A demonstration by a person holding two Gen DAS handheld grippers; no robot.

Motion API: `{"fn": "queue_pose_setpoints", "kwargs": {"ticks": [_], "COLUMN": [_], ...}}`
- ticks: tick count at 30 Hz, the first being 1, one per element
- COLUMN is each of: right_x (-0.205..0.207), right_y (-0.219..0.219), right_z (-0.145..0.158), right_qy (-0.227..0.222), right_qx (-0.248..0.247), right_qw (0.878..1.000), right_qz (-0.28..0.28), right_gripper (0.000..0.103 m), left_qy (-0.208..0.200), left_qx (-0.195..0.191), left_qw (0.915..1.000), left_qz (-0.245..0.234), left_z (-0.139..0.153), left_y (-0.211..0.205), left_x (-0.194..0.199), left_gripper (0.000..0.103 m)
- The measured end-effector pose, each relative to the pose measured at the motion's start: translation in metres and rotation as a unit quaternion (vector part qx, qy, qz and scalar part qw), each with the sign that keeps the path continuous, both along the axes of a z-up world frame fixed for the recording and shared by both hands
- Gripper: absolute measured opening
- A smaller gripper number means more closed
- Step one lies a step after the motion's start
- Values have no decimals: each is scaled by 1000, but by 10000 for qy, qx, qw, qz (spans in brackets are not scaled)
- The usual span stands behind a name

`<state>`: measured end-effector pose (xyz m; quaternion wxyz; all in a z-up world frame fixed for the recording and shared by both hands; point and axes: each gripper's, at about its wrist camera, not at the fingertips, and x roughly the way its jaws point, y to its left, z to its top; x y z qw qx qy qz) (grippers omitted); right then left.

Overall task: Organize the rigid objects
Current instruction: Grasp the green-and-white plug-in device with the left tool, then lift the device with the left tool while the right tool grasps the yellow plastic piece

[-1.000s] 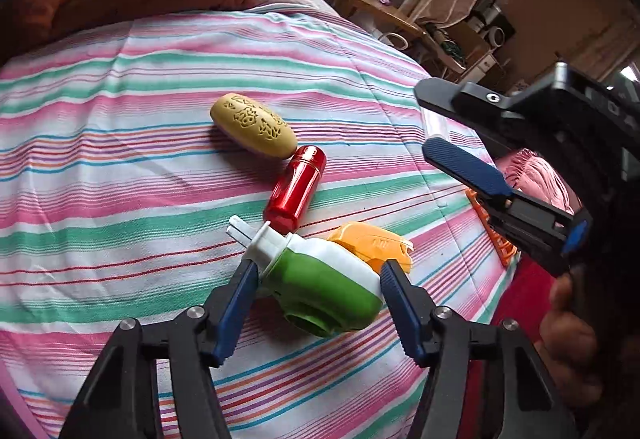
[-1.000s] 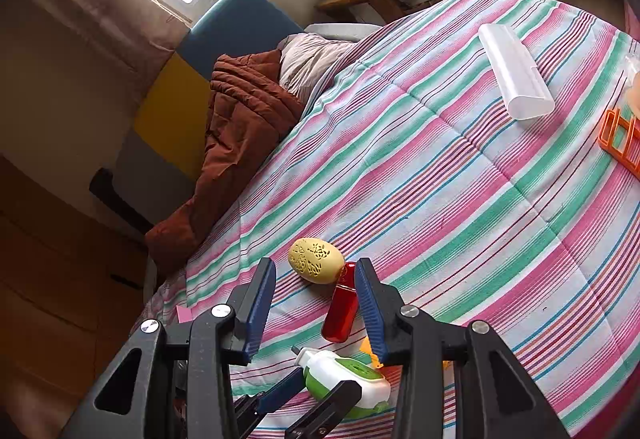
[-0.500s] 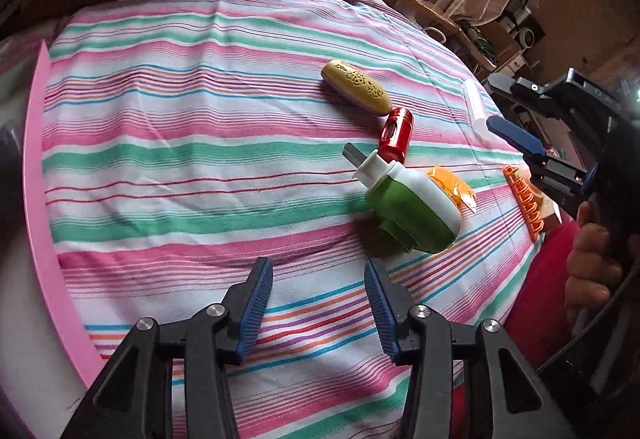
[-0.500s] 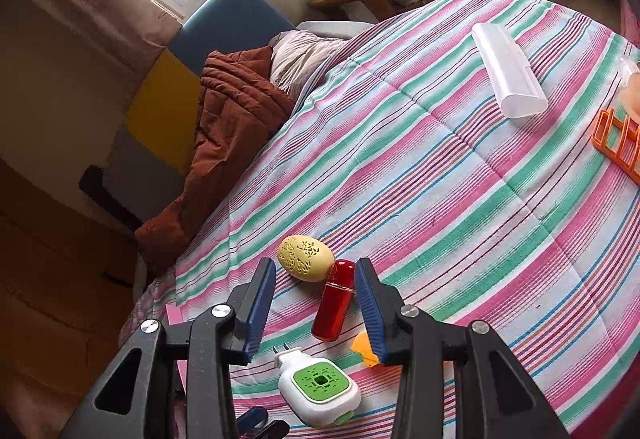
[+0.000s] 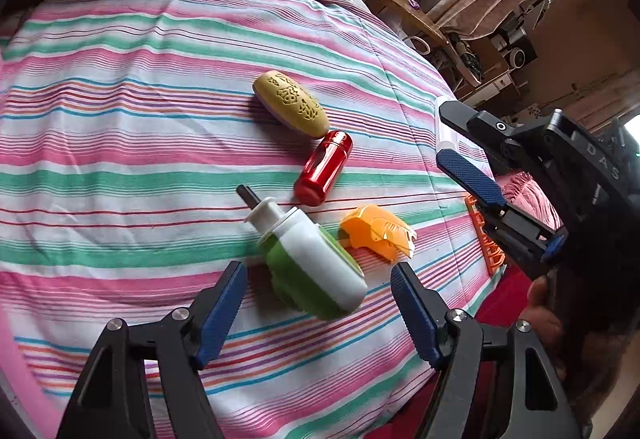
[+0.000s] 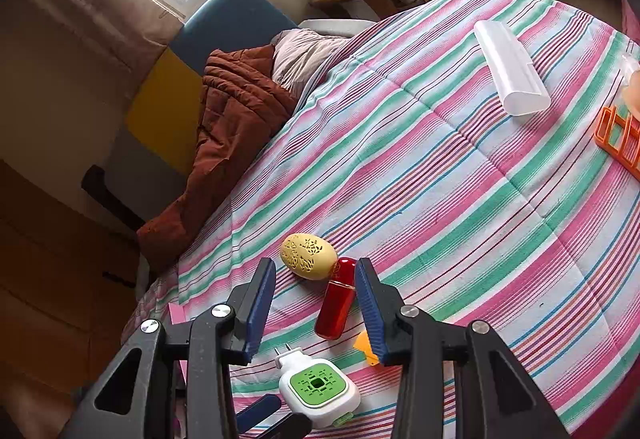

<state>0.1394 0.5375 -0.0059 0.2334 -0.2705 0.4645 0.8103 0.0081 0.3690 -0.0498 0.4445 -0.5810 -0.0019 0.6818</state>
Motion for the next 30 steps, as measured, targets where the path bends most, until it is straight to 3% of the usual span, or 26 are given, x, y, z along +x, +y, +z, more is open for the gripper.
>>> {"fn": "queue_pose_setpoints", "kwargs": {"ticks": [3, 5, 12, 15, 19, 21, 27, 30], "right_x": [0, 1, -3, -14, -32, -33, -28, -29], "right_y": [1, 2, 3, 3, -2, -3, -4, -10], "right_z": [0, -1, -5, -16, -34, -35, -37, -36], "right_qy": [11, 23, -140, -633, -1729, -1812, -2160, -2488], "right_qx": [-14, -38, -85, -191, -27, 74, 174, 364], "right_qw": [10000, 10000, 9999, 9978, 9849, 9833, 9762, 9678], "right_qz": [-12, -20, -26, 59, 106, 148, -52, -110], "right_gripper": [41, 41, 41, 47, 47, 47, 58, 80], "left_qy": [-1, 182, 457, 826, 1165, 1233, 1456, 1507], "left_qx": [-139, -140, -146, -280, -266, -226, -20, 107], "left_qw": [9999, 9997, 9988, 9962, 9928, 9921, 9893, 9885], "left_qz": [25, 58, 97, 67, 20, 9, -44, 5], "left_z": [-14, -18, -14, -9, 1, 6, 23, 31], "left_y": [11, 10, -23, -42, -67, -78, -102, -116], "left_x": [1, 2, -6, -3, 5, 9, 20, 21], "left_gripper": [69, 54, 54, 54, 54, 54, 54, 54]}}
